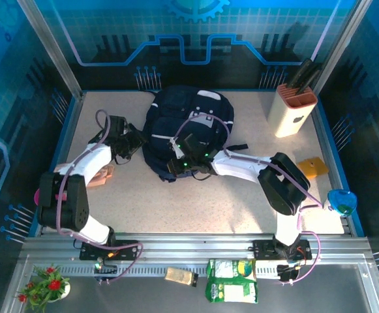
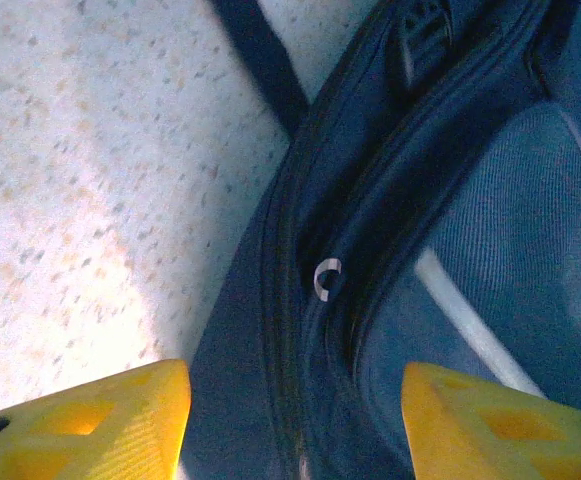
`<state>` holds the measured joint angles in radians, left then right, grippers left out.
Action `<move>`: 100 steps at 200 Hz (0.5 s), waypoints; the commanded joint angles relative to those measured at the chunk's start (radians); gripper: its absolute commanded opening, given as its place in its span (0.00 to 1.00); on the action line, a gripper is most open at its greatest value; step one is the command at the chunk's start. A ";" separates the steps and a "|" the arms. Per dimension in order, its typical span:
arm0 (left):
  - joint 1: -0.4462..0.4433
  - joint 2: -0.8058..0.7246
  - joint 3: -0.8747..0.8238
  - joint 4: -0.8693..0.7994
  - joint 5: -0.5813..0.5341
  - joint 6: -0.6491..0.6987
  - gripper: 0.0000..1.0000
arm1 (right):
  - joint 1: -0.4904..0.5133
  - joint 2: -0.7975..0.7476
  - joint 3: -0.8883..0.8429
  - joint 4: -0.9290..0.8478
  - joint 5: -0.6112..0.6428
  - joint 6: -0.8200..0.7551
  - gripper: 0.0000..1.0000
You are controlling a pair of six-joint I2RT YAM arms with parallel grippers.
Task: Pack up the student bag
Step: Zip the student bag at the top-center of the table.
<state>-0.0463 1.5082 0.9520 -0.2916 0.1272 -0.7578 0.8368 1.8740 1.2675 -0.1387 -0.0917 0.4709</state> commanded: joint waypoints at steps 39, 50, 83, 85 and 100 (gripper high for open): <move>-0.096 -0.043 -0.035 -0.124 0.019 -0.043 0.62 | 0.018 0.018 0.049 0.031 -0.059 -0.006 0.00; -0.112 -0.027 -0.017 -0.126 0.008 -0.042 0.63 | 0.020 0.017 0.049 0.029 -0.058 -0.008 0.00; -0.149 0.046 0.045 -0.169 -0.067 -0.018 0.64 | 0.021 0.015 0.043 0.024 -0.053 -0.009 0.00; -0.151 0.050 0.047 -0.171 -0.072 -0.017 0.63 | 0.022 0.015 0.043 0.024 -0.052 -0.008 0.00; -0.156 0.079 0.058 -0.167 -0.090 -0.003 0.63 | 0.025 0.013 0.038 0.026 -0.049 -0.009 0.00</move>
<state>-0.1905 1.5417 0.9665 -0.4164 0.0971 -0.7837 0.8375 1.8874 1.2758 -0.1383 -0.1131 0.4706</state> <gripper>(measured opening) 0.635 0.052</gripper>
